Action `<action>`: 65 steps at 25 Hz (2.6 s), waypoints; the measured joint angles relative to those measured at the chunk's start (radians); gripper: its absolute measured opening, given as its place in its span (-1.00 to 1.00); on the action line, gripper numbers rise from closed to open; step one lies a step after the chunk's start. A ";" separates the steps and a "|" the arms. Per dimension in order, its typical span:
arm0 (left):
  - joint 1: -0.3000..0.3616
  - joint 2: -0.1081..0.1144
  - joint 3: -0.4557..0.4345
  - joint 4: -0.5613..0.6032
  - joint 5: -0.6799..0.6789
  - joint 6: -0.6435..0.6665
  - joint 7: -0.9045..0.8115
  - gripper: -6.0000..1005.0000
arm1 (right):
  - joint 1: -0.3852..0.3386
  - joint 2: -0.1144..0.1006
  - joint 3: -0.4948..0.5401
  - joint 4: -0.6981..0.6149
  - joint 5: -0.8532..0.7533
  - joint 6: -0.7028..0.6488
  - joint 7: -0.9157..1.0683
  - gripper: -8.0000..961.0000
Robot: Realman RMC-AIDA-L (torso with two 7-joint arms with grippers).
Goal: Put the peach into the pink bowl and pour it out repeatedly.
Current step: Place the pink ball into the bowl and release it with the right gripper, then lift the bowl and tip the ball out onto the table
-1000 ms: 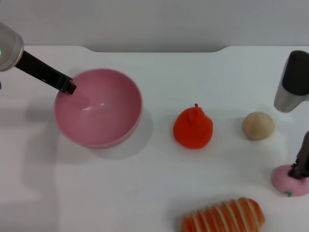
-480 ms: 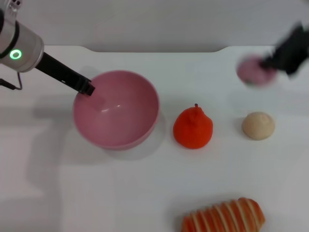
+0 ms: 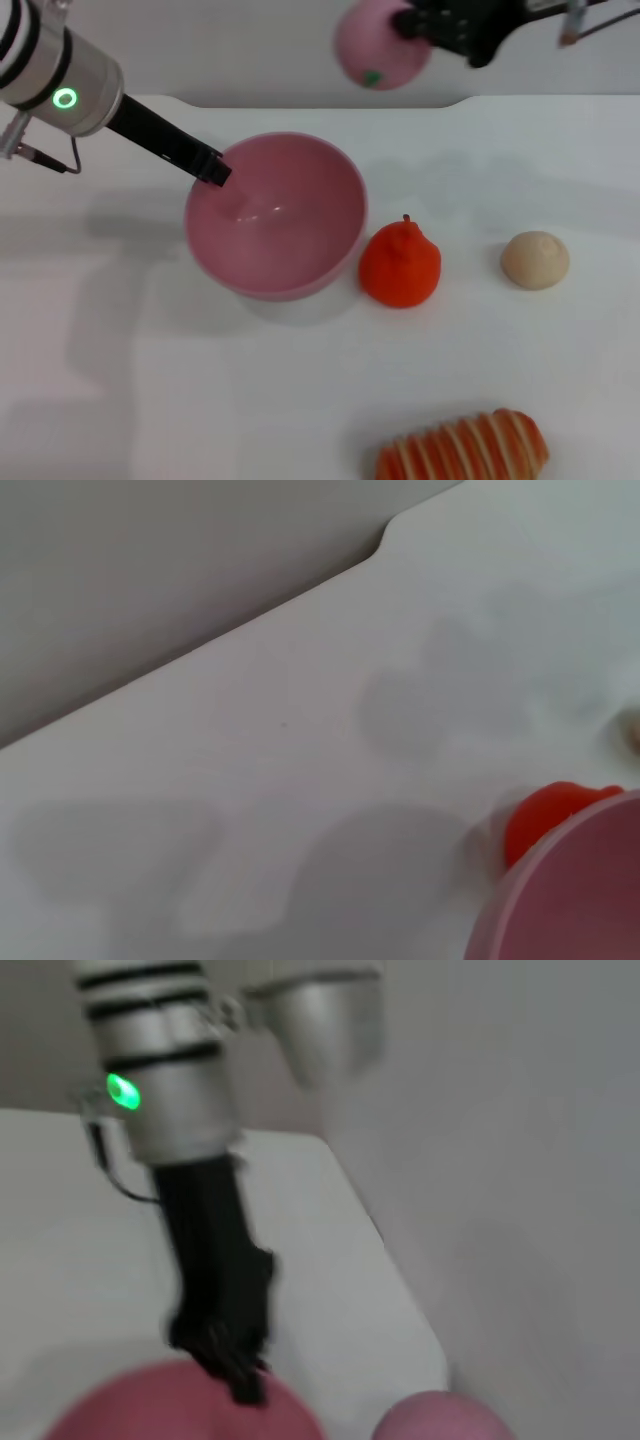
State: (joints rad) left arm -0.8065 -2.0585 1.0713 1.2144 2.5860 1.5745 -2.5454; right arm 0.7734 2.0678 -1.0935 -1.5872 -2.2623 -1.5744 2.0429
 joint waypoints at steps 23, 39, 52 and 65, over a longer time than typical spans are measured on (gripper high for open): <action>-0.005 0.001 0.010 0.010 -0.002 -0.049 0.007 -0.91 | -0.051 0.006 -0.085 0.118 0.127 0.212 -0.081 -0.01; 0.265 -0.001 0.479 0.169 -0.301 -0.813 0.194 -0.91 | -0.447 0.006 0.183 0.639 1.317 0.467 -0.917 -0.01; 0.413 -0.001 0.790 0.147 -0.452 -1.297 0.475 -0.91 | -0.673 0.013 0.168 0.732 1.603 0.246 -1.051 0.00; 0.513 0.001 1.172 0.122 -0.429 -1.954 0.560 -0.91 | -0.627 0.002 0.235 0.841 1.601 0.203 -1.066 0.00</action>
State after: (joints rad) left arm -0.2936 -2.0580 2.2435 1.3361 2.1568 -0.3794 -1.9857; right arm 0.1460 2.0696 -0.8586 -0.7463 -0.6617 -1.3717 0.9769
